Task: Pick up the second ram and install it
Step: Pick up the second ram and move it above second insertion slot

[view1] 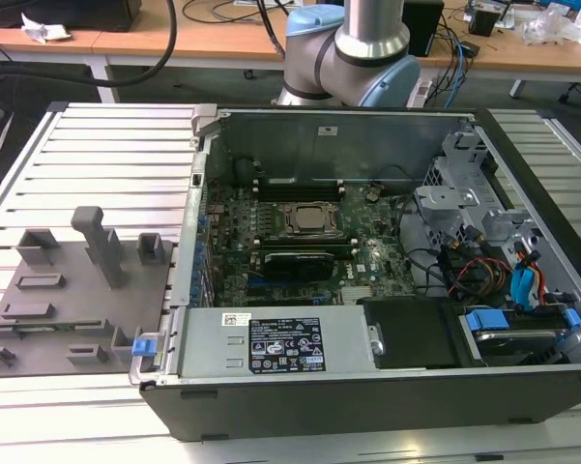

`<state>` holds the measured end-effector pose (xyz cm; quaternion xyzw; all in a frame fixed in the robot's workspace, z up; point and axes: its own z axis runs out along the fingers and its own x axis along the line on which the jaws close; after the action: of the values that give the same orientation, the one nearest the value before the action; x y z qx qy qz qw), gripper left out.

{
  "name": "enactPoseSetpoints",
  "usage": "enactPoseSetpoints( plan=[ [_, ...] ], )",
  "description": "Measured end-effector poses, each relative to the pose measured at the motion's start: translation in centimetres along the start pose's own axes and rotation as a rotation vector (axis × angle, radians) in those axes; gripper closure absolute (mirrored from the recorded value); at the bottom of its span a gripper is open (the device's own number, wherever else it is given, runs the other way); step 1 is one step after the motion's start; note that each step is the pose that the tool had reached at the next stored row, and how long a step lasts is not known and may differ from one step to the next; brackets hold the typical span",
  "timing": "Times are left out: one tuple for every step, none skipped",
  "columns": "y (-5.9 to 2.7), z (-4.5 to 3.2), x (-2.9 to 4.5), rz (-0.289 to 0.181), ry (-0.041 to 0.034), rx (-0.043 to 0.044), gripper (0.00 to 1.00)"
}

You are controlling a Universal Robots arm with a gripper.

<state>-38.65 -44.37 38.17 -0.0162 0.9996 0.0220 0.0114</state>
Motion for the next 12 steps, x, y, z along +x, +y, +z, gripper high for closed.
enactPoseSetpoints(
  plan=[
    [0.0,0.0,0.0,-0.021,0.0009,-0.0005,0.89],
    [0.0,0.0,0.0,-0.067,0.0029,-0.0016,0.89],
    [0.0,0.0,0.0,-0.13,0.0056,-0.0031,0.89],
    [0.0,0.0,0.0,-0.158,0.0069,-0.0037,0.89],
    [0.0,0.0,0.0,-0.172,0.0074,-0.0041,0.89],
    [0.0,0.0,0.0,-0.183,0.008,-0.0043,0.89],
    [0.0,0.0,0.0,-0.194,0.0085,-0.0046,0.89],
    [0.0,0.0,0.0,-0.207,0.009,-0.0049,0.89],
    [0.0,0.0,0.0,-0.231,0.01,-0.0054,0.89],
    [0.0,0.0,0.0,-0.255,0.0111,-0.006,0.89],
    [0.0,0.0,0.0,-0.266,0.0116,-0.0062,0.89],
    [0.0,0.0,0.0,-0.297,0.0129,-0.007,0.89]
  ],
)
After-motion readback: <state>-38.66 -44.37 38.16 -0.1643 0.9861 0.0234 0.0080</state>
